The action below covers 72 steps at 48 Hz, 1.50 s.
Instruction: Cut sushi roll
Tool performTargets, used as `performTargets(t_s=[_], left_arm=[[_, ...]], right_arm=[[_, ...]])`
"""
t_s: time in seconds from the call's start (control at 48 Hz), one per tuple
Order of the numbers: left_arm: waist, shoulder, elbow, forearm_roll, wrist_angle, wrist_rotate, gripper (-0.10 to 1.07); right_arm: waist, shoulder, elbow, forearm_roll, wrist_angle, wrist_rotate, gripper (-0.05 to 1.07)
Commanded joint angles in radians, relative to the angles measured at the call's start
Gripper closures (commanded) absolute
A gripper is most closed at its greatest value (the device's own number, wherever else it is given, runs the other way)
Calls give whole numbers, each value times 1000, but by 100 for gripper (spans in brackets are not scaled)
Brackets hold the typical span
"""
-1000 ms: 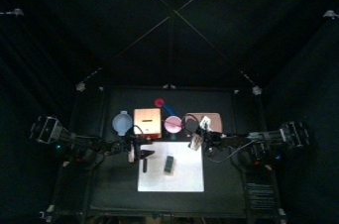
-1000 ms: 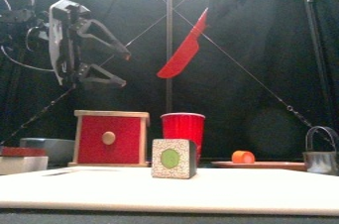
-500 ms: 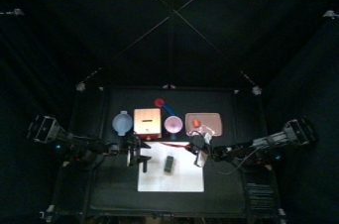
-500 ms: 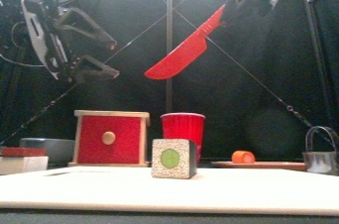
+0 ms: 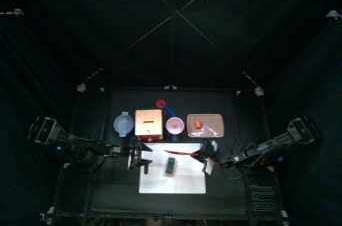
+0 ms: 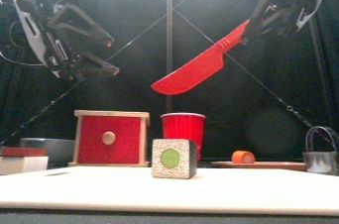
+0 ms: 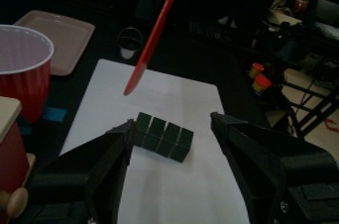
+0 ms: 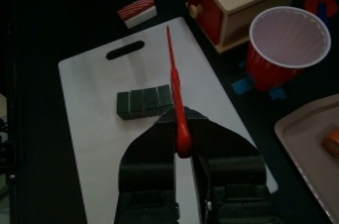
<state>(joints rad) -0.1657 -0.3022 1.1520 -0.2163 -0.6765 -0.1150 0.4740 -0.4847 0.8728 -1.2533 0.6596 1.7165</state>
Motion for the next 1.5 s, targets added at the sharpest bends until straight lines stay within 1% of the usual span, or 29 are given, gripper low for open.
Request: performTargets(t_s=[0.0,0.104,0.229,0.292,0.375,0.479,0.688,0.792,0.917,1.083,1.271,1.479], left_arm=[[8,2,-14,11,-17,6,3],[18,2,-20,11,-23,21,3],[38,15,-32,11,-37,49,3],[49,29,-40,11,-38,57,3],[55,44,-46,11,-40,61,3],[58,64,-55,12,-40,61,3],[81,97,-71,29,-40,67,3],[91,106,-74,49,-40,92,3],[91,124,-92,81,-40,144,3],[89,160,-127,89,-40,190,3],[87,199,-169,89,-40,193,3],[87,255,-204,117,-40,193,5]], right_arm=[[41,-14,14,-101,46,103,70],[86,2,46,-225,95,273,70],[121,48,71,-354,155,439,70],[130,71,80,-390,183,495,70],[138,98,84,-402,206,540,70],[146,129,74,-402,221,554,70],[170,155,43,-397,221,554,70],[178,163,35,-396,221,555,70],[178,176,29,-396,221,555,70],[178,184,23,-396,221,554,70],[173,186,23,-396,222,554,70],[172,189,25,-396,222,554,70]])
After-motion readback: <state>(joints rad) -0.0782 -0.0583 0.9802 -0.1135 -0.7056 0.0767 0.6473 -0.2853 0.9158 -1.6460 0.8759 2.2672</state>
